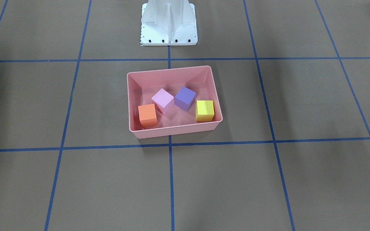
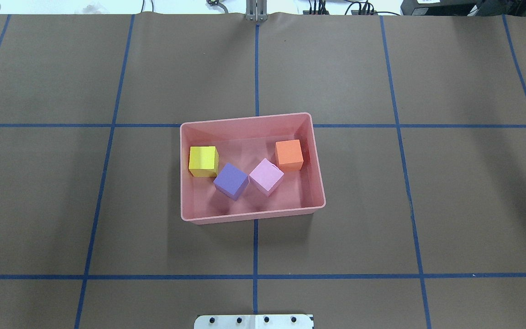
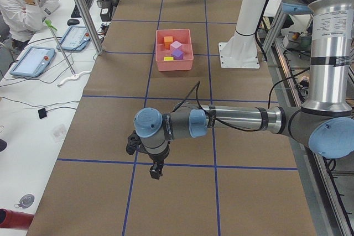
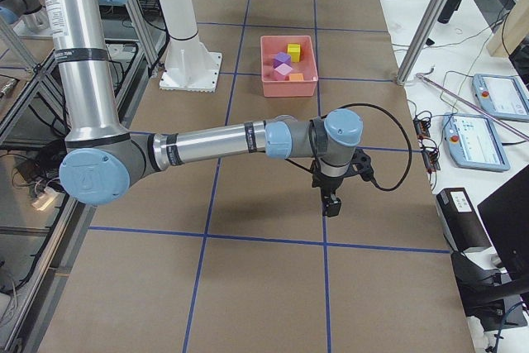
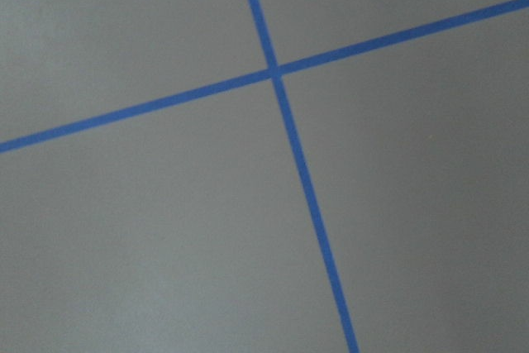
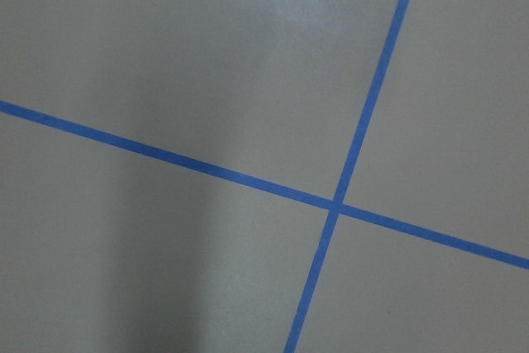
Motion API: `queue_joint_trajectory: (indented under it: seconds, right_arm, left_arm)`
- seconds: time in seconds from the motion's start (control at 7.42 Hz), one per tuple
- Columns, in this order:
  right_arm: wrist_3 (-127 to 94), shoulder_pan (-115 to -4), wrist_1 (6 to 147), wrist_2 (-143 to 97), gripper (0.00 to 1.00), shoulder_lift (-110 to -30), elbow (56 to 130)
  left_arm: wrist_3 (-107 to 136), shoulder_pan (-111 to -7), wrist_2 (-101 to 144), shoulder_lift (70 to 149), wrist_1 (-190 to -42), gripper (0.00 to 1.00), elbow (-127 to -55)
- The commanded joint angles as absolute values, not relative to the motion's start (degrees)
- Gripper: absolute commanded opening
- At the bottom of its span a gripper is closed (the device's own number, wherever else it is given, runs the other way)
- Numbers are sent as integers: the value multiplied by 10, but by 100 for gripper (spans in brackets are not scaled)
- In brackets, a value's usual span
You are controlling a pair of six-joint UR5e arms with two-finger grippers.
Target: Place blocks into pink bin with both arms
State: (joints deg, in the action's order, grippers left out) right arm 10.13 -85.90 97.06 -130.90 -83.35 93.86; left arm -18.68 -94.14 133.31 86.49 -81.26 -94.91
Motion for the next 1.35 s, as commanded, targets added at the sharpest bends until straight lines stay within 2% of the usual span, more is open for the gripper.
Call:
queue_joint_trajectory:
  seconds: [0.0,1.21]
  right_arm:
    - [96,-860,969,-1309,100,-839,940]
    - [93,-860,969,-1309,100,-846,942]
  left_arm:
    - [-130,-948,1336,828,-874,100,-960]
    - [-91,-947,1363,831,-879,100,-1020]
